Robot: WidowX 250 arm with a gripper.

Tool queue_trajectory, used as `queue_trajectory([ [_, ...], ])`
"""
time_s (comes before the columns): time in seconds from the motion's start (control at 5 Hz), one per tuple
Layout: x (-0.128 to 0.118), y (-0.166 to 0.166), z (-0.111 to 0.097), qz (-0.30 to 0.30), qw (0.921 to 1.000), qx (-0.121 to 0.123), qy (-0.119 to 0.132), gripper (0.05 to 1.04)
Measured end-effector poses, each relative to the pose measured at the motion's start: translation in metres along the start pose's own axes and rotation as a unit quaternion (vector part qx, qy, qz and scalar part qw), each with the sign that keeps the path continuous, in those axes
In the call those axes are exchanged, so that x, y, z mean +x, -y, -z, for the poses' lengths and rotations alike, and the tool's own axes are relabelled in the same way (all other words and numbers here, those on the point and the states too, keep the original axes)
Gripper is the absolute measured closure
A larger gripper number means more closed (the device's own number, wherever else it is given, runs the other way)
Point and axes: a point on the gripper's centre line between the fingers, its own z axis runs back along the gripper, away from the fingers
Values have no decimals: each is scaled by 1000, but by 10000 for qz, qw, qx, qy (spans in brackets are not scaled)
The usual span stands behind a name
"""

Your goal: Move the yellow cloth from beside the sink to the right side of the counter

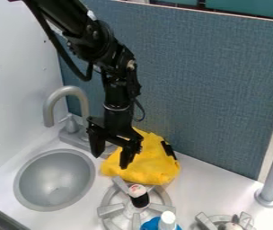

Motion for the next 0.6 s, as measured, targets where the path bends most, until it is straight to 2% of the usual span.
queue_trajectory([
  [0.2, -4, 1, 11, 8, 9998, -9, -176, 83],
  [0.6, 41, 0, 18, 28, 9999, -28, -110, 83],
])
